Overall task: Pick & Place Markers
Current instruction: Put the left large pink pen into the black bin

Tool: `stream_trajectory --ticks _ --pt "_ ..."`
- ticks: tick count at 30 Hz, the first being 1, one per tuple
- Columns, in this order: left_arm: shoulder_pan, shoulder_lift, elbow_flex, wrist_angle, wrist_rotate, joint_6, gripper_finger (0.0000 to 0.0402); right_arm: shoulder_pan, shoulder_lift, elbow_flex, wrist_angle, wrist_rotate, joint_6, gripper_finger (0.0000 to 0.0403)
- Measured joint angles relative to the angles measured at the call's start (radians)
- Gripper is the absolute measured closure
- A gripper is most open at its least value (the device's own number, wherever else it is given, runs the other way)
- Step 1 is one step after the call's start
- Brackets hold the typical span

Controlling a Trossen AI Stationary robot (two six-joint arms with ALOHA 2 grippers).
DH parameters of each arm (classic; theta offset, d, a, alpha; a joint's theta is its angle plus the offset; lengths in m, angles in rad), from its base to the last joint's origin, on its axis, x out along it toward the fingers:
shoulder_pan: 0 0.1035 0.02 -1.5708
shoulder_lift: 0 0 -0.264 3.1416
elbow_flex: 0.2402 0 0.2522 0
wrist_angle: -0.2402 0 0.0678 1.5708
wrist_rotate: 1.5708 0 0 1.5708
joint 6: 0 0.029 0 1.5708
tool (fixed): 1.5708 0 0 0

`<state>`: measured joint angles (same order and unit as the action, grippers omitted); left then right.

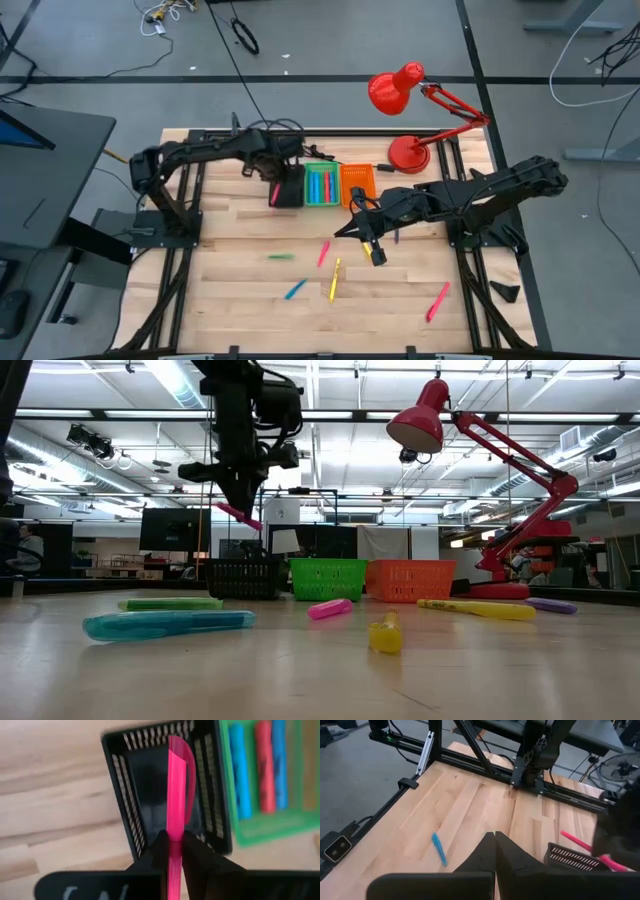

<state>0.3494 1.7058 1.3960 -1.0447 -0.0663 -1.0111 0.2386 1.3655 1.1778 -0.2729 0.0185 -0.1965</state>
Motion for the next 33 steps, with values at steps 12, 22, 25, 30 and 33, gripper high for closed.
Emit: stream_trajectory --ticks 12,22,25,30,33 --pt "0.082 0.0 0.0 0.061 -0.034 -0.13 0.0372 0.0 0.0 0.0 0.0 0.0 0.004 0.0403" --pt "0.079 0.0 -0.126 0.157 0.007 -0.156 0.0372 0.0 0.0 0.0 0.002 0.0 0.004 0.0403" --pt "0.078 0.0 -0.171 0.244 0.01 -0.161 0.0372 0.0 0.0 0.0 0.002 0.0 0.004 0.0403" --pt "0.074 0.0 -0.241 0.34 0.012 -0.19 0.0372 0.0 0.0 0.0 0.002 0.0 0.004 0.0403" --pt "0.065 0.0 -0.278 0.37 0.008 -0.212 0.0372 0.0 0.0 0.0 0.002 0.0 0.004 0.0403"
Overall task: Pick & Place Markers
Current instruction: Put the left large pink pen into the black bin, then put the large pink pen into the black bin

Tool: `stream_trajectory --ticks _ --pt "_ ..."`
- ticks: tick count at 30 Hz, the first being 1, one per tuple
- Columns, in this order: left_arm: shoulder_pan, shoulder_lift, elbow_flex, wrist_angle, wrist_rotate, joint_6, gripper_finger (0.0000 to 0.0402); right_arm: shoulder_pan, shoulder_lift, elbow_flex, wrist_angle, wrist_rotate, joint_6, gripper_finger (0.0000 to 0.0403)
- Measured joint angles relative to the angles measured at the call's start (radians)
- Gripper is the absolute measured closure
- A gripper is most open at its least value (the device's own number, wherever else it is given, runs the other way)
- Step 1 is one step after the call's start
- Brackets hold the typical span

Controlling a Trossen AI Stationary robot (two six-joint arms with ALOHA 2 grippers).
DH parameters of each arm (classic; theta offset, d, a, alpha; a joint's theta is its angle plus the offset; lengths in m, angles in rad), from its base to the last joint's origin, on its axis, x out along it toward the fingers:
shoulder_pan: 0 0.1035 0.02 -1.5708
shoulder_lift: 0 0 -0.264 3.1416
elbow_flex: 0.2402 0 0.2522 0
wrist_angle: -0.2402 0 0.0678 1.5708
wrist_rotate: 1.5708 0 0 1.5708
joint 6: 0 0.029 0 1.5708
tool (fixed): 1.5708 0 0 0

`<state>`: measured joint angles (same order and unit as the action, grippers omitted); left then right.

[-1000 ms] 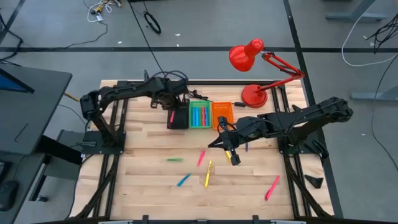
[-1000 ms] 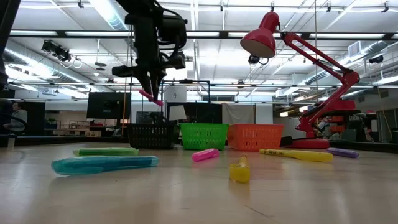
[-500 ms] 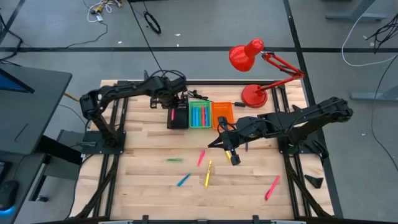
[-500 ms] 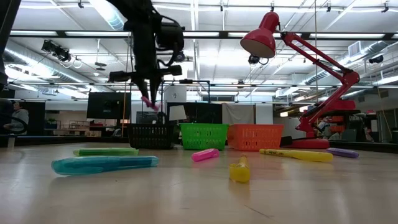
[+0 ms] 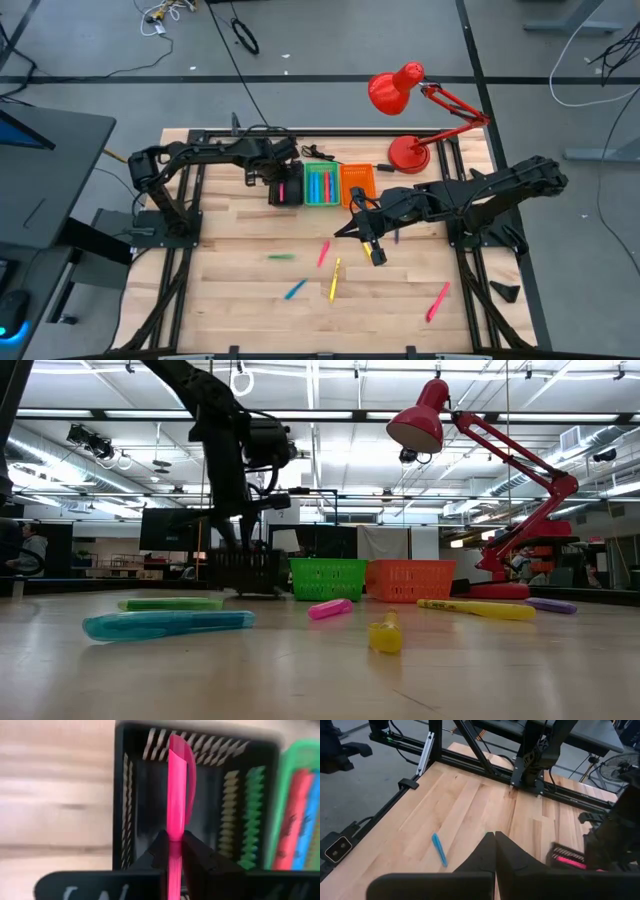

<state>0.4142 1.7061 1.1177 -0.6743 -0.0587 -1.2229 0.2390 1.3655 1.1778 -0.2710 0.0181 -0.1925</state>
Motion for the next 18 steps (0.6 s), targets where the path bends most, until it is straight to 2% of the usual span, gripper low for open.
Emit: stream_trajectory --ticks 7,14,18 --pt "-0.014 0.0 -0.046 0.045 0.001 -0.019 0.037 0.0 0.0 0.0 0.0 0.0 0.0 0.0403" --pt "-0.015 0.0 -0.045 0.058 0.003 -0.023 0.0272 0.0 0.0 0.0 0.0 0.0 0.0 0.0403" --pt "-0.015 0.0 -0.045 0.065 0.015 -0.024 0.0234 0.0 0.0 0.0 0.0 0.0 0.005 0.0403"
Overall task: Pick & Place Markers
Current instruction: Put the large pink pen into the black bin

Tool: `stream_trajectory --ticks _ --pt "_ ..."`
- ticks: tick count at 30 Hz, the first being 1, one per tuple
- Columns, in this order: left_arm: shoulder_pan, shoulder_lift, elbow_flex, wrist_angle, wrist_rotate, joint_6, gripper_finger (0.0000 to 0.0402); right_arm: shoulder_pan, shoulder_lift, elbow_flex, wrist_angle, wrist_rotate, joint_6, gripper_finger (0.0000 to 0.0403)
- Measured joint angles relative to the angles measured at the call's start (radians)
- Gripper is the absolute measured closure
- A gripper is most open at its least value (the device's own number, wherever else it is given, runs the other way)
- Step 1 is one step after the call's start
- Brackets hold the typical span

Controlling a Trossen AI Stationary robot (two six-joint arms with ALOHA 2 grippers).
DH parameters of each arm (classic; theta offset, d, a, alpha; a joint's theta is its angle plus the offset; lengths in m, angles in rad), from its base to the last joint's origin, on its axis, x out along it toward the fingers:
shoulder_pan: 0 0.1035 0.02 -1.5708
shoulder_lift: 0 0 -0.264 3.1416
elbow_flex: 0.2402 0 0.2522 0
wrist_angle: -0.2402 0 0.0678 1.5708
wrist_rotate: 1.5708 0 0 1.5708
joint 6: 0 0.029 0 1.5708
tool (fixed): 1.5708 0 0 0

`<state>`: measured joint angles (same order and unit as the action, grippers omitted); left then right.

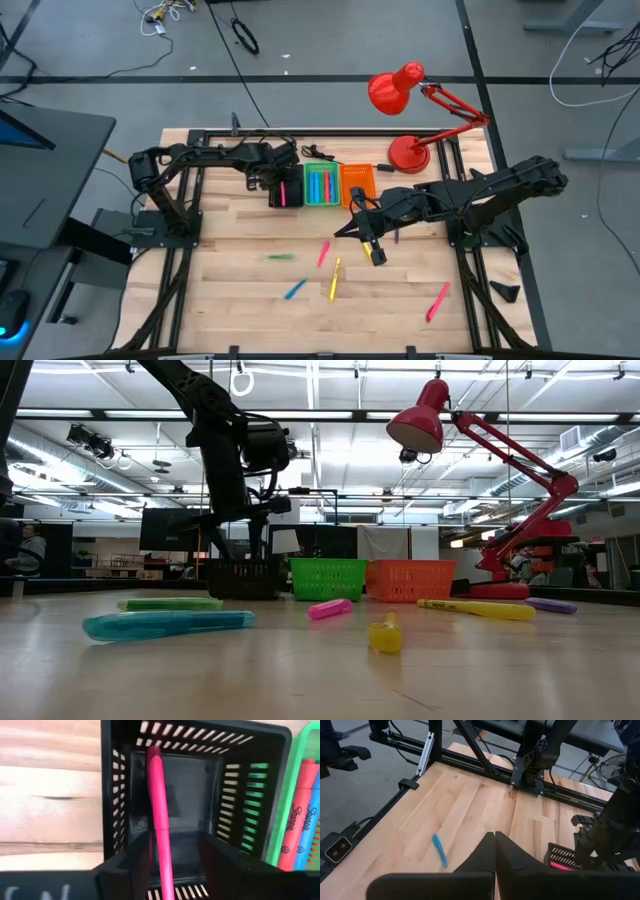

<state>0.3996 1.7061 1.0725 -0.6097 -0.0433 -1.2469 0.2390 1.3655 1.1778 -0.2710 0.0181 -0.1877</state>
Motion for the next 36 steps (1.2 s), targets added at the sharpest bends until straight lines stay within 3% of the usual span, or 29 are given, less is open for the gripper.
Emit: stream_trajectory --ticks 5,13,20,28,33,36 --pt "0.0 0.0 0.027 0.005 0.021 0.005 0.0213 0.0 0.0 0.0 0.0 0.0 0.016 0.0403" --pt "-0.027 0.0 0.215 -0.122 -0.017 0.207 0.021 0.0 0.0 0.0 -0.002 0.0 0.022 0.0403" --pt "-0.081 -0.001 0.365 -0.245 -0.008 0.637 0.0209 0.0 0.0 0.0 -0.006 0.0 0.052 0.0403" --pt "-0.182 0.0 0.396 -0.307 0.088 1.051 0.0209 0.0 0.0 0.0 -0.006 0.0 0.077 0.0403" --pt "-0.268 -0.001 0.396 -0.336 0.112 1.184 0.0209 0.0 0.0 0.0 -0.006 0.0 0.104 0.0403" --pt "-0.33 -0.001 0.383 -0.274 0.169 1.221 0.0209 0.0 0.0 0.0 -0.006 0.0 0.128 0.0403"
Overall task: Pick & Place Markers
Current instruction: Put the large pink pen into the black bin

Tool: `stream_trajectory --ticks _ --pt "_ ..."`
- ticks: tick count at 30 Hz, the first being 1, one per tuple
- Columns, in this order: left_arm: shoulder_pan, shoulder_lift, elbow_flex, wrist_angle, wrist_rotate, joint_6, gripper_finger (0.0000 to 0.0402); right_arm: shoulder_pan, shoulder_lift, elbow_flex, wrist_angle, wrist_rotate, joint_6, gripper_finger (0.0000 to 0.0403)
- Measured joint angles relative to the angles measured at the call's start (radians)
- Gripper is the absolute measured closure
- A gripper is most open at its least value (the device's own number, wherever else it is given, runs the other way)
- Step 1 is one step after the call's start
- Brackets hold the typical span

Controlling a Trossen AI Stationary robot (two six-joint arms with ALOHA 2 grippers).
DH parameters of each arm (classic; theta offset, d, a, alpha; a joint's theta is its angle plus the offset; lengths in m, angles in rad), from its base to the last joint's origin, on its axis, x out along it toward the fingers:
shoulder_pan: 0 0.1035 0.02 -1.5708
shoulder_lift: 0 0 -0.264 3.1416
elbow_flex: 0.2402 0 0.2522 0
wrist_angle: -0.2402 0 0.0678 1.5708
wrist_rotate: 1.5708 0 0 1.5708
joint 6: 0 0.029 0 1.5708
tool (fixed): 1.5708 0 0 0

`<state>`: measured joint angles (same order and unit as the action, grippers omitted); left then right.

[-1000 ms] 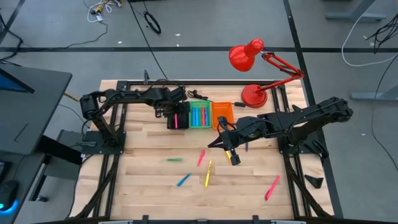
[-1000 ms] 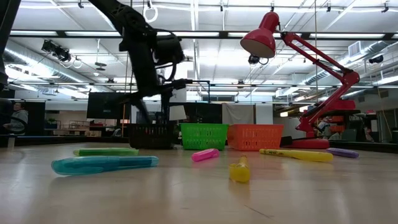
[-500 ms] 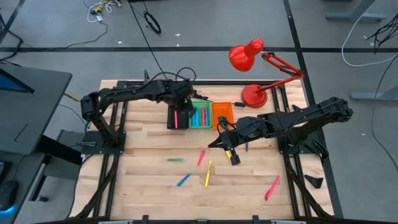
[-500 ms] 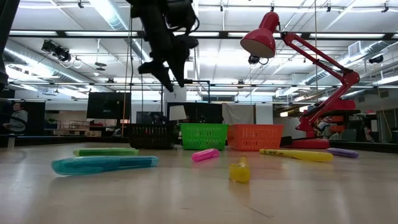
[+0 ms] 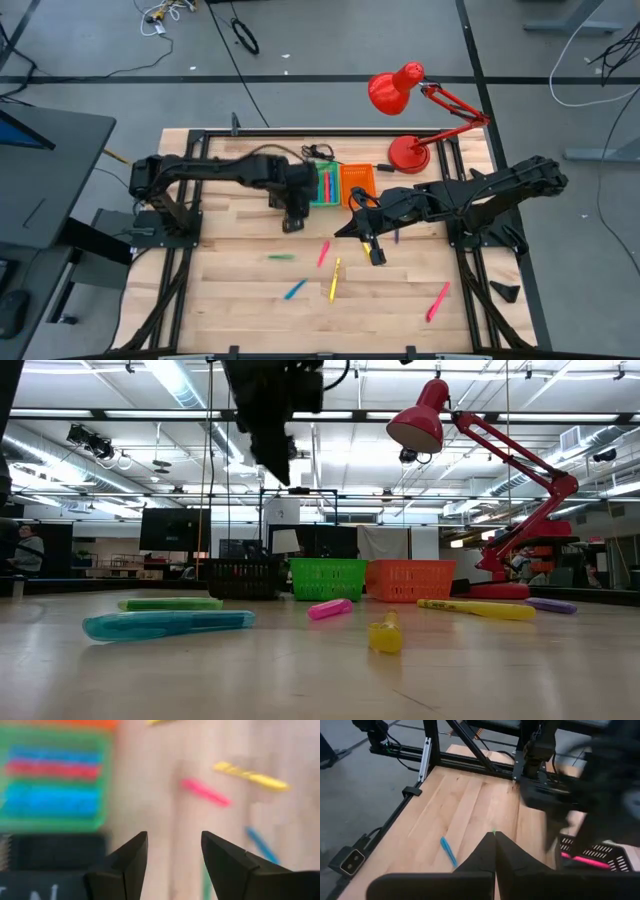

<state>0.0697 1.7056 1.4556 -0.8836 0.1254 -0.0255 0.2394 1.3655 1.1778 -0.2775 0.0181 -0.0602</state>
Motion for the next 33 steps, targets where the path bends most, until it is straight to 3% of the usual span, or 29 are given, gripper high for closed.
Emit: stream_trajectory --ticks 4,11,23,28,33 --pt "-0.095 -0.024 -0.082 0.22 0.033 0.007 0.0212 0.0 0.0 0.0 -0.001 0.0 0.027 0.0403" --pt "-0.219 -0.098 -0.269 0.591 -0.037 -0.058 0.0238 0.0 0.0 -0.001 -0.032 -0.052 0.105 0.0403" --pt "-0.299 -0.232 -0.592 1.268 -0.102 -0.252 0.0268 0.0 0.0 0.0 -0.158 -0.124 0.105 0.0403" --pt "-0.31 -0.27 -0.627 1.439 -0.14 -0.214 0.0269 0.0 0.0 -0.001 -0.202 -0.124 0.105 0.0403" --pt "-0.31 -0.289 -0.628 1.46 -0.163 -0.056 0.0265 0.0 0.0 -0.001 -0.213 -0.124 0.106 0.0403"
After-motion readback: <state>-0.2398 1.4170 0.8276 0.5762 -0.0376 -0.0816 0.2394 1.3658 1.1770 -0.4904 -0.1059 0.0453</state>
